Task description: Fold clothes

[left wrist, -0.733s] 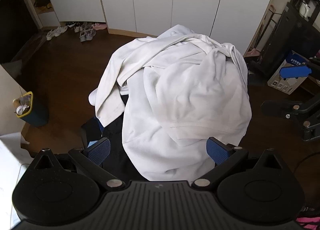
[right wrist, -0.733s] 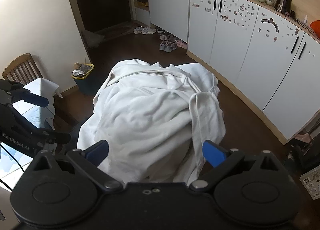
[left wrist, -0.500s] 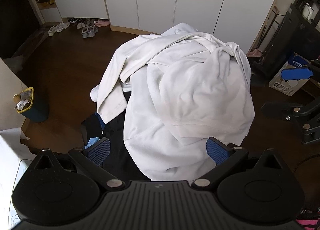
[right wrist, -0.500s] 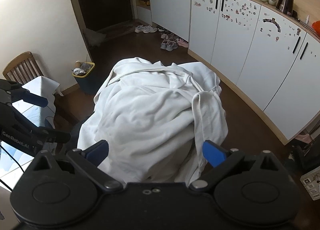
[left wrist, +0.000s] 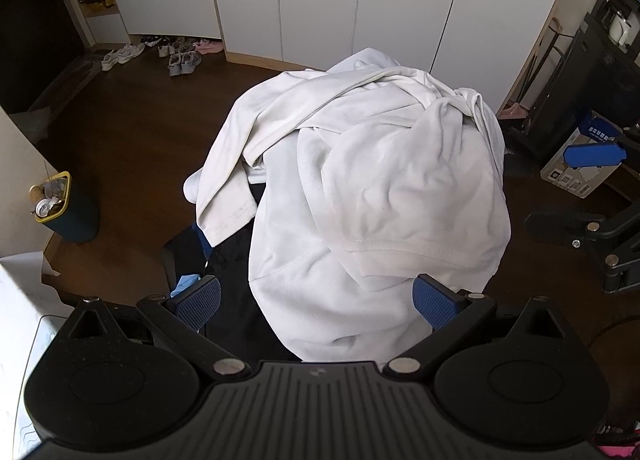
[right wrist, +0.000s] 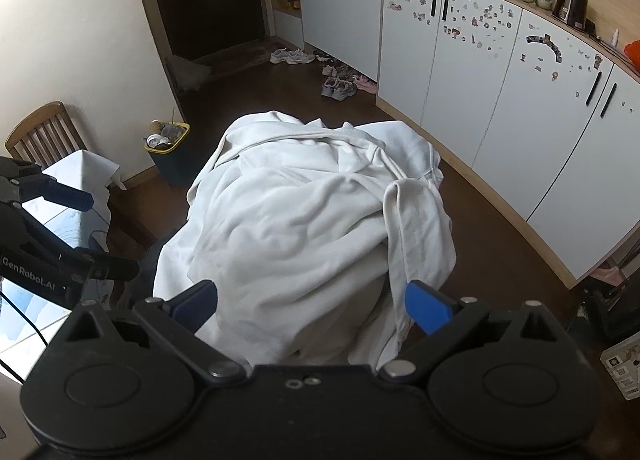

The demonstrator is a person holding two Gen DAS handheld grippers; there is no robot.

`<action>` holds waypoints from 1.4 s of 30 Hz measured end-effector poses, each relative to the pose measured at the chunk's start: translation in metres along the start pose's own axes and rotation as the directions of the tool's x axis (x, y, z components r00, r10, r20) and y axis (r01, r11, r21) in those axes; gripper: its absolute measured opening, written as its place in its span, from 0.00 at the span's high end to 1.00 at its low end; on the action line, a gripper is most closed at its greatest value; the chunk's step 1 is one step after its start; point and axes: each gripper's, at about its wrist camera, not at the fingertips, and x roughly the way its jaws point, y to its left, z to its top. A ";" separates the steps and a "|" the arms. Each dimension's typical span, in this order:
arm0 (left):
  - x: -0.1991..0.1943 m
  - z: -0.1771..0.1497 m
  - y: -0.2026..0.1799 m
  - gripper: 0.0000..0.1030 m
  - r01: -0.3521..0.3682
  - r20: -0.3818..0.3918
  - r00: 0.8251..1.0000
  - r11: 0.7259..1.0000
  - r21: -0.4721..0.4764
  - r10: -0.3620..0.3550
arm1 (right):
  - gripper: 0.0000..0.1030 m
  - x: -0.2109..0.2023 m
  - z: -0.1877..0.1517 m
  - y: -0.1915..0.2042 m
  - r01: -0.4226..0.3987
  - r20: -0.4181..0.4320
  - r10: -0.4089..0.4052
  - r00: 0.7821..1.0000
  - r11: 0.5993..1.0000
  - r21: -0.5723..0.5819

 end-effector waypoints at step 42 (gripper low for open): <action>0.010 0.003 0.007 0.00 0.000 -0.008 1.000 1.000 -0.016 0.000 | 0.00 0.015 0.003 0.002 -0.032 -0.053 0.032 0.998 0.999 -0.014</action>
